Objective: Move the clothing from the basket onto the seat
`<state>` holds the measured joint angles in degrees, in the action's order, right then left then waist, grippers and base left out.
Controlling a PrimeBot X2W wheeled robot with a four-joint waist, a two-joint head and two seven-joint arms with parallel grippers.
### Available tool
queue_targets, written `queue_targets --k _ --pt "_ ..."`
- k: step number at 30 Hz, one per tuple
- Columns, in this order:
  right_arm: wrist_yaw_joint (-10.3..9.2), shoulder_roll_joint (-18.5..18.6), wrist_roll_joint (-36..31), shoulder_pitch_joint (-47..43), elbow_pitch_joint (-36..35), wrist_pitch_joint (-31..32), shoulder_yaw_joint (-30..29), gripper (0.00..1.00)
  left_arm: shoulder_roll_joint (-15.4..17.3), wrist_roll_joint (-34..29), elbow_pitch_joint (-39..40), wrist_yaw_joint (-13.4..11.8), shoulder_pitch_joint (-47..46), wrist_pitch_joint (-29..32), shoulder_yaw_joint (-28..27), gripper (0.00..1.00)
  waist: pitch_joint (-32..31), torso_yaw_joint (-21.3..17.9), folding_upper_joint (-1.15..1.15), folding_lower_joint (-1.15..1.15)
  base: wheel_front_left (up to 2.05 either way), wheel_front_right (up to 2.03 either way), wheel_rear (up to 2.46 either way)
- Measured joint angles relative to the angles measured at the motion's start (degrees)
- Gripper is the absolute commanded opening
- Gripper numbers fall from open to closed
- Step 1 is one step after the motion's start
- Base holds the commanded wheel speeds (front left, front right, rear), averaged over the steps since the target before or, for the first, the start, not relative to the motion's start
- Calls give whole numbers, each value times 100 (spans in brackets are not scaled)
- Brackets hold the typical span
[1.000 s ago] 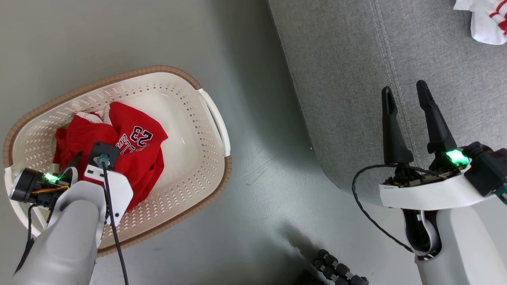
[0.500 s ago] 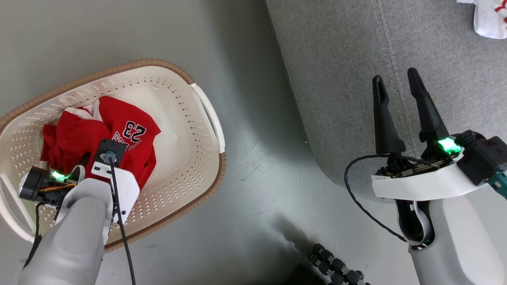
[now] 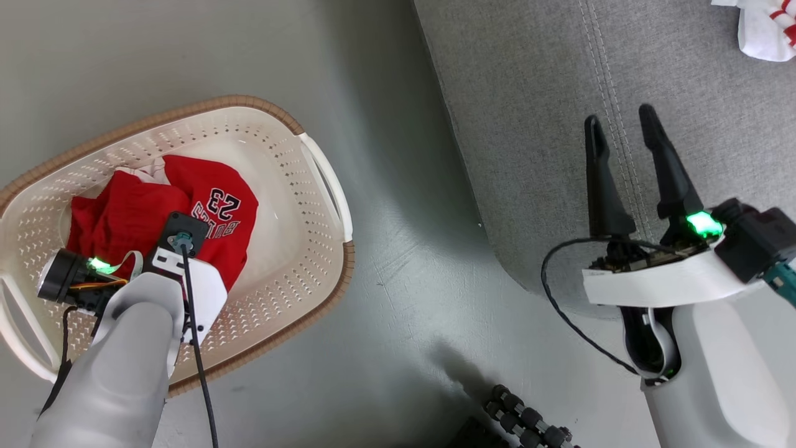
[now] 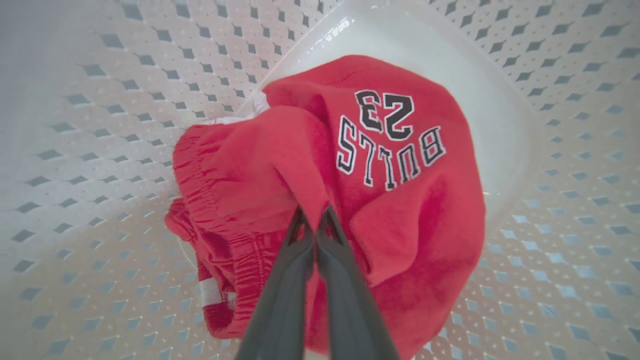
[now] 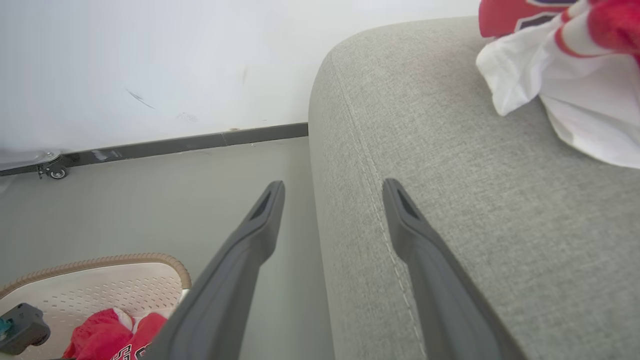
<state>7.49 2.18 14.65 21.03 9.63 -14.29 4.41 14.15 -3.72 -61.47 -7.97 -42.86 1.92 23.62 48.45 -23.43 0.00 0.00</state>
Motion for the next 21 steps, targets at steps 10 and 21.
queue_targets --k 10,21 --pt "0 1 7 152 -12 -10 -38 100 -48 -118 47 0 -14 -98 163 0 -86 119 0 0 0 0 0" --pt "0 1 5 153 -10 -15 -153 100 -212 -182 168 -69 -102 -194 222 0 -243 300 0 0 0 0 0"
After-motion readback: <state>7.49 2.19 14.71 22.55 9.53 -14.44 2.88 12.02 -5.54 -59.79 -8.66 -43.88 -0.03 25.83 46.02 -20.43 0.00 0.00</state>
